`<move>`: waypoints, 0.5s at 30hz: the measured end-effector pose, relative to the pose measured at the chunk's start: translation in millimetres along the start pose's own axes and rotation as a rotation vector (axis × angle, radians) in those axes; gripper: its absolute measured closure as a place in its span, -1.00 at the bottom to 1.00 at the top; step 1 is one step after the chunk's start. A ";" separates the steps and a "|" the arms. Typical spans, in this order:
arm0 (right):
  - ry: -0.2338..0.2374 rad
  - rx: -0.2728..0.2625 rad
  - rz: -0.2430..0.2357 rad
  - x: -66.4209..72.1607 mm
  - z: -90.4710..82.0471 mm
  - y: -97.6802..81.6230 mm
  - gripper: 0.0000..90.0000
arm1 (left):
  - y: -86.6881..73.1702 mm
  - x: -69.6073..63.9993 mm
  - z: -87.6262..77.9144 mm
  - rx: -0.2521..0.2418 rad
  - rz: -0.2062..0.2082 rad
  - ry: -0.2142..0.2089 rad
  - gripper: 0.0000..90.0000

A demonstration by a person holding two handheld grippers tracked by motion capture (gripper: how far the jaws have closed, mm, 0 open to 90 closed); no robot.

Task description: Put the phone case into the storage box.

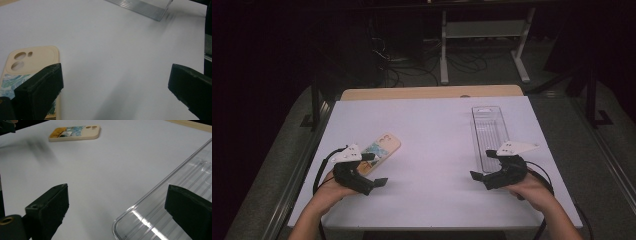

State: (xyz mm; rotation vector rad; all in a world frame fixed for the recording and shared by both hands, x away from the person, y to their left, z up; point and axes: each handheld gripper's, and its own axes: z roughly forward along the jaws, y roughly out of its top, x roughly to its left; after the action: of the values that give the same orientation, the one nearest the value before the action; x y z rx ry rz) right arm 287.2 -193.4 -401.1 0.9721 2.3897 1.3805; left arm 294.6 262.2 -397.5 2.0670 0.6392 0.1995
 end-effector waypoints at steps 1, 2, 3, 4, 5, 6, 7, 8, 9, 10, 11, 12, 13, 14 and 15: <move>-0.001 0.000 0.001 -0.1 -0.1 -0.1 -0.89 | -0.1 0.3 -0.1 -0.002 -0.002 -0.001 -1.00; -0.001 -0.002 0.002 -0.1 -0.1 -0.2 -0.89 | 0.0 0.4 -0.2 -0.003 -0.003 -0.002 -1.00; -0.002 -0.001 0.003 0.0 -0.2 -0.2 -0.89 | 0.1 0.4 0.0 -0.003 -0.004 -0.001 -1.00; -0.001 -0.001 0.004 0.1 -0.5 -0.4 -0.89 | 0.1 0.6 0.0 0.001 -0.002 0.000 -1.00; -0.001 -0.001 0.004 0.1 -0.5 -0.4 -0.89 | 0.1 0.6 0.0 0.001 -0.002 0.000 -1.00; 0.000 -0.001 0.004 0.0 -0.8 -0.6 -0.89 | 0.2 0.4 0.4 0.005 -0.002 0.000 -1.00; 0.003 -0.003 0.004 -0.4 -1.1 -0.7 -0.89 | 0.5 0.1 1.1 0.005 -0.007 0.000 -1.00; 0.004 -0.003 0.004 -0.5 -1.0 -0.7 -0.89 | 0.7 -0.1 1.6 0.002 -0.008 0.000 -1.00; 0.005 -0.003 0.004 -0.5 -1.1 -0.7 -0.89 | 1.2 -0.1 1.7 0.001 -0.006 0.000 -1.00; 0.006 -0.003 0.004 -0.5 -1.2 -0.6 -0.89 | 1.4 -0.1 1.7 -0.001 -0.007 -0.002 -1.00; 0.007 -0.004 0.004 -0.5 -1.2 -0.7 -0.89 | 2.0 0.5 1.3 0.000 -0.004 -0.002 -1.00; 0.005 -0.005 0.005 -0.4 -1.1 -0.8 -0.89 | 2.6 0.9 1.1 -0.003 -0.009 -0.001 -1.00; 0.004 -0.008 0.004 -0.5 -1.2 -1.1 -0.89 | 3.1 1.0 0.9 -0.009 -0.017 0.000 -1.00; 0.003 -0.009 0.003 -0.4 -1.3 -1.3 -0.89 | 3.4 1.1 0.7 -0.013 -0.024 -0.003 -1.00; 0.005 -0.008 0.000 -0.4 -1.3 -1.3 -0.89 | 3.9 1.9 0.4 -0.009 -0.021 -0.002 -1.00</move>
State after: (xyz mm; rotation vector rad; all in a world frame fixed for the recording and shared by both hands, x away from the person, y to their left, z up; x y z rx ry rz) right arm 286.3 -195.0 -401.5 0.9674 2.3858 1.3938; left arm 297.8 261.2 -394.7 2.0502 0.6578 0.1877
